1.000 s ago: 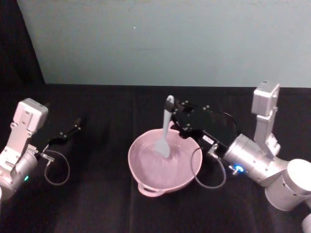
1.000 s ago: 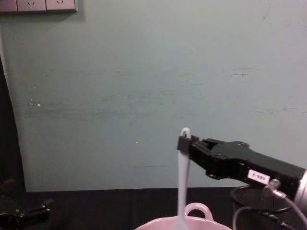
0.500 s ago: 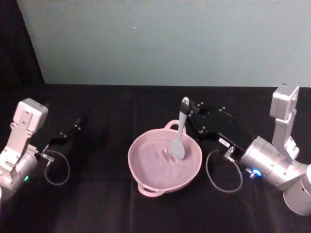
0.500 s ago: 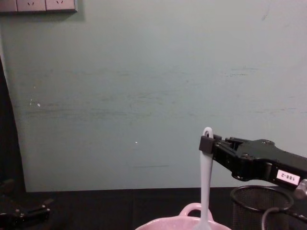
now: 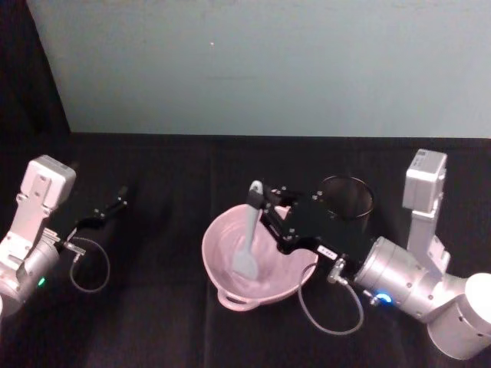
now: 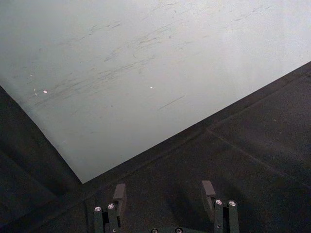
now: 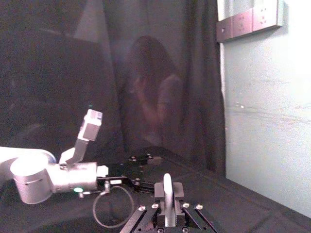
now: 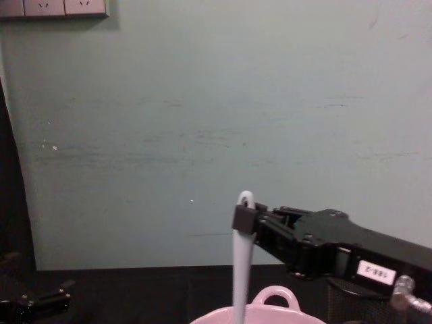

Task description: Use the one hand to pick up the spoon and stir the clear water in the bowl.

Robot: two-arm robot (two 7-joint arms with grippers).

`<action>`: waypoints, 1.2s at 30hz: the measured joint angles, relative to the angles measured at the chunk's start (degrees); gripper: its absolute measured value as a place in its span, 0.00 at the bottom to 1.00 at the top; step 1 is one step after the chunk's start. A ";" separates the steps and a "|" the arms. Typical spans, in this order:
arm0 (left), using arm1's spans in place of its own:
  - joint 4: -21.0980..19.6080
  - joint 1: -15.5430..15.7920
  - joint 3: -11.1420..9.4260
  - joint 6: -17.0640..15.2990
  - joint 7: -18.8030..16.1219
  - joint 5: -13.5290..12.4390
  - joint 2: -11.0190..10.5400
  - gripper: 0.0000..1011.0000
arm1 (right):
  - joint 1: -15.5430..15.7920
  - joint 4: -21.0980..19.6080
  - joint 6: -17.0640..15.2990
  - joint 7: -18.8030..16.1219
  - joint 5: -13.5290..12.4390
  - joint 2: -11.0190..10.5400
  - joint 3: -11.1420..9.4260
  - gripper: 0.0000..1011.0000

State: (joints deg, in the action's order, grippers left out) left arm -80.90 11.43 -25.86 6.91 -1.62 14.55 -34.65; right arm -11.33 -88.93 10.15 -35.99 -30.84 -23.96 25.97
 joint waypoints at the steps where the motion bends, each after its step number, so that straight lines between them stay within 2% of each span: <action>1: 0.00 0.00 0.00 0.00 0.00 0.00 0.00 0.99 | -0.16 0.14 0.00 -0.11 -0.11 0.34 0.45 0.11; 7: 0.00 0.00 0.00 0.00 0.00 0.00 0.00 0.99 | -1.87 2.16 0.34 -0.33 -0.14 1.87 1.61 0.11; 11: 0.00 0.00 0.00 0.00 0.00 0.00 0.00 0.99 | -3.77 4.88 0.89 -0.28 0.09 3.35 2.16 0.11; 16: 0.00 0.00 0.00 0.00 0.00 0.00 0.00 0.99 | -5.95 8.52 1.49 -0.12 0.57 4.63 2.32 0.11; 20: 0.00 0.00 0.00 0.00 0.00 0.00 0.00 0.99 | -7.00 10.38 1.98 0.27 0.69 4.95 1.67 0.11; 29: 0.00 0.00 0.00 0.00 0.00 0.00 0.00 0.99 | -7.56 11.42 2.49 1.59 1.11 3.61 -1.05 0.11; 36: 0.00 0.00 0.00 0.00 0.00 0.00 0.00 0.99 | -6.19 9.56 2.10 1.78 1.14 1.69 -2.72 0.11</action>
State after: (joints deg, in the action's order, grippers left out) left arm -80.90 11.43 -25.86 6.91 -1.62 14.55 -34.65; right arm -17.52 -79.38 12.26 -34.21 -29.70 -22.27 23.24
